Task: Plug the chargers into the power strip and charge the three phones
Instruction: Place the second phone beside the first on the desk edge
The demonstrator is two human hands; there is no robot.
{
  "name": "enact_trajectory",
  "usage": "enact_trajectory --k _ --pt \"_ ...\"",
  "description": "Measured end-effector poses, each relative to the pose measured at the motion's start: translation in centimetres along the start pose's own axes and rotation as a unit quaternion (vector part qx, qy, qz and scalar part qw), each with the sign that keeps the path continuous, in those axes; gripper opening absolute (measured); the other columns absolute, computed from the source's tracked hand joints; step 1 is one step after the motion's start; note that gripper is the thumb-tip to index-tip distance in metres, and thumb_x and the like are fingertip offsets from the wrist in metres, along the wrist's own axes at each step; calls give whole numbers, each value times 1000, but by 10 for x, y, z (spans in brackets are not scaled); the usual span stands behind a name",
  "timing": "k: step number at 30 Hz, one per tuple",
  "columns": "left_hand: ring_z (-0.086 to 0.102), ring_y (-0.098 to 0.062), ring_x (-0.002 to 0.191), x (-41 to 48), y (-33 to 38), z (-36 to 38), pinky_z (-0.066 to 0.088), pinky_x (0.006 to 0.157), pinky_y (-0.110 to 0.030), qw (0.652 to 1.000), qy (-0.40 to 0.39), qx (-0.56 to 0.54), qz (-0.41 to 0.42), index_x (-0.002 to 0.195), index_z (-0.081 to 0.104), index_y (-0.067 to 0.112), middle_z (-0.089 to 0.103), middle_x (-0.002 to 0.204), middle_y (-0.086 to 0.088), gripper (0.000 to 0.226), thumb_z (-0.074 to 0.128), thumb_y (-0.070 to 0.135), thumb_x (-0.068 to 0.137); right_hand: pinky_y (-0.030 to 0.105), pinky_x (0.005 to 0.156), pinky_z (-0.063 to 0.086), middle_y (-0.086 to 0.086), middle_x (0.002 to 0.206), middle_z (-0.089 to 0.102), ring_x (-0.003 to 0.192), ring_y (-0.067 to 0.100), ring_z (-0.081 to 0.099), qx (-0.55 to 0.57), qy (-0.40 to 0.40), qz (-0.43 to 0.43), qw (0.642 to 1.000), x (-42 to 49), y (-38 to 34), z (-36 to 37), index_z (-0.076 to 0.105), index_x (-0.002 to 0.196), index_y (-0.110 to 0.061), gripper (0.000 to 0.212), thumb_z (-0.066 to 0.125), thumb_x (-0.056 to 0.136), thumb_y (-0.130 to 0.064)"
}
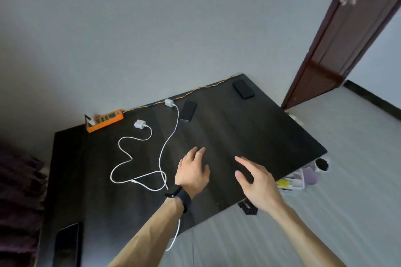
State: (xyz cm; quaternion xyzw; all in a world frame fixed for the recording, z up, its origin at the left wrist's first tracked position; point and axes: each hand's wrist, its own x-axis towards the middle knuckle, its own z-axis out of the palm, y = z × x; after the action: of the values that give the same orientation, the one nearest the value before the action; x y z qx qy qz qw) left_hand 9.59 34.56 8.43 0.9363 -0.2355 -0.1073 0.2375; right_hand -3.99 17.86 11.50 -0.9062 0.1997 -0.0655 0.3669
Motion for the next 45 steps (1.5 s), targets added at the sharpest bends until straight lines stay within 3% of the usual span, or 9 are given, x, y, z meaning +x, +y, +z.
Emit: enact_trajectory --k 4,10,16,24,32,38,40,42,45 --pt "38 -28 139 32 59 24 29 115 -36 1000 1 -5 -12 148 38 20 35 155 -8 59 55 29 92 16 106 29 -9 144 55 135 11 45 -7 6 7 1000 23 48 -56 55 141 -31 44 60 97 -32" --pt "42 -30 135 76 83 49 32 113 -38 998 -19 10 -53 147 41 19 37 153 -8 60 58 29 91 23 109 34 -6 146 54 137 15 45 -35 -28 29 999 65 106 -80 53 143 -28 46 58 97 -34" --pt "39 -27 137 133 58 62 32 113 -40 993 -41 25 -105 147 40 19 36 153 -5 59 55 30 91 33 114 35 -3 153 46 142 18 38 -90 -121 49 987 132 135 -57 43 149 -30 52 54 99 -39" --pt "34 -32 139 247 7 75 31 114 -45 984 -74 36 -158 149 35 19 32 154 -11 63 54 33 91 45 117 34 2 165 19 150 30 23 -207 -253 100 940 256 160 -15 23 155 -36 63 51 99 -44" --pt "18 -35 147 331 -48 93 22 119 -48 977 -80 59 -190 154 23 17 14 162 -16 74 57 36 91 74 112 12 -4 165 -21 151 36 -18 -276 -346 130 887 311 186 43 -4 154 -49 74 42 97 -60" --pt "-1 -24 152 366 -85 109 10 121 -52 966 -134 125 -184 157 3 10 -5 166 -5 84 45 50 96 76 109 19 -4 163 -28 149 35 -26 -286 -340 117 888 307 202 61 -10 153 -49 79 44 96 -61" --pt "2 -25 152 356 -86 117 10 121 -53 965 -128 164 -158 156 10 7 3 166 -7 81 43 51 96 76 110 19 -5 163 -28 149 35 -25 -283 -348 121 886 309 202 61 -10 153 -49 79 45 96 -59" --pt "14 -33 150 339 -79 125 15 118 -54 972 -85 182 -123 148 33 3 29 156 -15 72 49 49 95 76 110 19 -5 163 -29 149 35 -25 -286 -348 127 884 307 202 61 -10 153 -49 79 45 96 -59" --pt "40 -44 129 322 -72 133 40 103 -56 981 -23 126 -148 119 55 1 47 127 -19 52 61 44 91 76 110 19 -5 163 -29 149 35 -25 -285 -353 128 882 303 201 60 -10 153 -49 80 46 96 -58"
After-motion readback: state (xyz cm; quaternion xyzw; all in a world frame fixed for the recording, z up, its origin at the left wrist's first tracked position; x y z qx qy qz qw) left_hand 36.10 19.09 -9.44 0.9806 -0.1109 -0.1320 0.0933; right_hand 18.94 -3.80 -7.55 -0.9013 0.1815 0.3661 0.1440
